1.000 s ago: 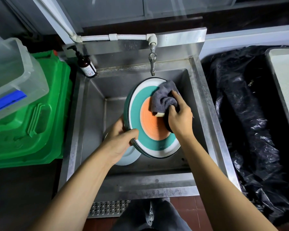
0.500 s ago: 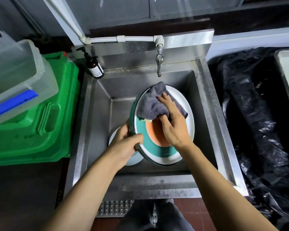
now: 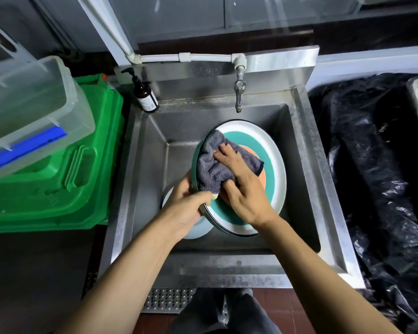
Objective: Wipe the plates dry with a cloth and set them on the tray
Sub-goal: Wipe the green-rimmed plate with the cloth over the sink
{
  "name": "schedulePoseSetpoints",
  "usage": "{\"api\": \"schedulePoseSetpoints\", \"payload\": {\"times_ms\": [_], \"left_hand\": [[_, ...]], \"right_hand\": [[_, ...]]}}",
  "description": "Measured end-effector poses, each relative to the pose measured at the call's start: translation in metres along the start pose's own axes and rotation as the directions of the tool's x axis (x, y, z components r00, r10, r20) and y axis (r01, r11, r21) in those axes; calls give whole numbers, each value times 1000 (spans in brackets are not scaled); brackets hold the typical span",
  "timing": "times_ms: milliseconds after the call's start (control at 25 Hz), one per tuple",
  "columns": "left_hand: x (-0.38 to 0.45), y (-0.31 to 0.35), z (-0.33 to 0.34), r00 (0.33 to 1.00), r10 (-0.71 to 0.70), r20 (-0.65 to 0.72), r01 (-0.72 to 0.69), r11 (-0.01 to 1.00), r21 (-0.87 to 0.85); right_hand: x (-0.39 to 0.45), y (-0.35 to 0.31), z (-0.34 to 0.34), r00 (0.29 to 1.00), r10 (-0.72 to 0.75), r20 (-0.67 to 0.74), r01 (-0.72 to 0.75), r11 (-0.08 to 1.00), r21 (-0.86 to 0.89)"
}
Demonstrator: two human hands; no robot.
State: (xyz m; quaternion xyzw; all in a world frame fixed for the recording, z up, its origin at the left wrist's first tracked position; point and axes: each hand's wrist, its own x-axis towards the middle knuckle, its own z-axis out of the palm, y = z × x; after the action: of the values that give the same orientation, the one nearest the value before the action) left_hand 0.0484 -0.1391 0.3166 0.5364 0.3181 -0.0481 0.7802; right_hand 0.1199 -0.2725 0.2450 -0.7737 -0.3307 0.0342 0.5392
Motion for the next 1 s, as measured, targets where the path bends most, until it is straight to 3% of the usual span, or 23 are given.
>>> {"api": "schedulePoseSetpoints", "payload": {"times_ms": [40, 160, 200, 320, 600, 800, 1000], "left_hand": [[0, 0, -1, 1000, -5, -18, 5, 1000, -9], [-3, 2, -6, 999, -38, -19, 39, 998, 47], [-3, 4, -4, 999, -31, -9, 31, 998, 52], [0, 6, -1, 999, 5, -50, -5, 1000, -2], [8, 5, -14, 997, -5, -77, 0, 998, -65], [12, 1, -22, 997, -21, -75, 20, 1000, -16], [11, 7, -27, 997, 13, -81, -10, 999, 41]], "right_hand": [[3, 4, -5, 1000, 14, -20, -14, 1000, 4], [14, 9, -26, 923, 337, -186, -324, 941, 97], [16, 6, -27, 922, 344, -178, -332, 939, 93], [6, -13, -11, 992, 123, 3, -123, 991, 43], [-43, -15, -26, 962, 157, 223, -186, 975, 118], [-49, -7, -58, 928, 210, 308, -194, 977, -84], [-43, 3, -61, 886, 442, 142, -364, 852, -376]]}}
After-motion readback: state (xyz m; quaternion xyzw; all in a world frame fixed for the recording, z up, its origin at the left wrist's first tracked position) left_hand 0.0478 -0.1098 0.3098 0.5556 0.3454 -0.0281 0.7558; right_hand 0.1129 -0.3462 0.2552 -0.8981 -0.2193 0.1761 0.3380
